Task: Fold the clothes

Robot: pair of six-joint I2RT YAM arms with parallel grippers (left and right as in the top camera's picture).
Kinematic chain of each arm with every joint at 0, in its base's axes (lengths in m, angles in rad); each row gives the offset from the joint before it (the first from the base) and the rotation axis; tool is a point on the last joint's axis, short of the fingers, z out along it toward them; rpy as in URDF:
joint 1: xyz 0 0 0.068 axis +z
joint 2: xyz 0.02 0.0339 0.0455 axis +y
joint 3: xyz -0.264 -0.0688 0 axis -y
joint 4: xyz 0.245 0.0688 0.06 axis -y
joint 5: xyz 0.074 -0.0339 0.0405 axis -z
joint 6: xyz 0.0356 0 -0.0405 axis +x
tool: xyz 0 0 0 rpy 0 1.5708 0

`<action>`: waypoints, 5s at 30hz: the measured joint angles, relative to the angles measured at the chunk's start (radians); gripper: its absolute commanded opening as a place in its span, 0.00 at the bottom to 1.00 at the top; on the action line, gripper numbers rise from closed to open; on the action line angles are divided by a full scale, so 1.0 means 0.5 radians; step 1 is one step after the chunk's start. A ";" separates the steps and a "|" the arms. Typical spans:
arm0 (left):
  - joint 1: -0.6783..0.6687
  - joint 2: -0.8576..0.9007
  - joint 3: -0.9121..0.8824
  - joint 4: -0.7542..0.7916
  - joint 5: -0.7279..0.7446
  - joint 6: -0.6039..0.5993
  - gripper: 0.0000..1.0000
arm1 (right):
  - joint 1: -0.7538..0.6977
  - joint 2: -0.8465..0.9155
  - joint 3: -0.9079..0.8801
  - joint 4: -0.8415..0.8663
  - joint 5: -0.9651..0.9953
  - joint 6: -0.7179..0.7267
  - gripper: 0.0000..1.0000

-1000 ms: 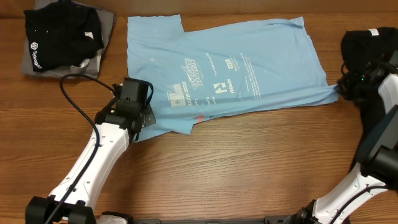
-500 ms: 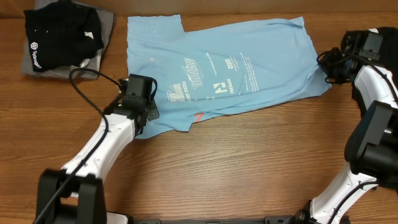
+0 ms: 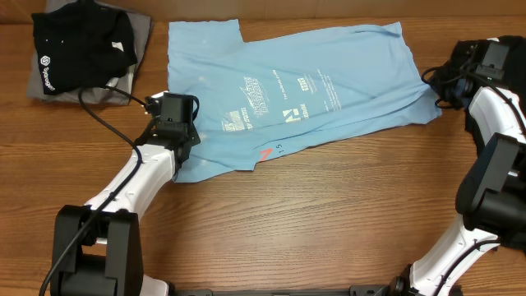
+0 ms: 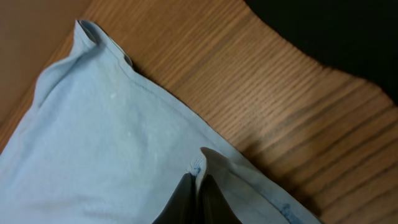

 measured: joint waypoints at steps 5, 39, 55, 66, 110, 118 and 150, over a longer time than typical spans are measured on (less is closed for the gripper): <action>0.035 0.000 0.000 0.069 -0.014 0.000 0.10 | 0.001 0.029 0.000 0.027 0.005 0.000 0.04; -0.159 0.138 0.056 -0.146 0.887 0.307 0.44 | 0.011 0.158 0.297 -0.407 -0.173 -0.052 0.53; -0.161 0.233 0.161 -0.530 1.151 0.298 0.54 | 0.029 0.158 0.297 -0.504 -0.192 -0.053 0.55; -0.161 0.233 0.413 -0.945 1.041 0.031 0.58 | 0.029 0.158 0.297 -0.563 -0.163 -0.053 0.56; -0.161 0.445 0.414 -0.913 0.880 -0.429 0.49 | 0.029 0.158 0.297 -0.594 -0.102 -0.053 0.56; -0.160 0.445 0.417 -0.855 0.803 -0.429 0.49 | 0.029 0.158 0.297 -0.594 -0.097 -0.053 0.56; -0.160 0.445 0.418 -0.640 0.726 -0.336 0.04 | 0.029 0.158 0.297 -0.605 -0.096 -0.052 0.55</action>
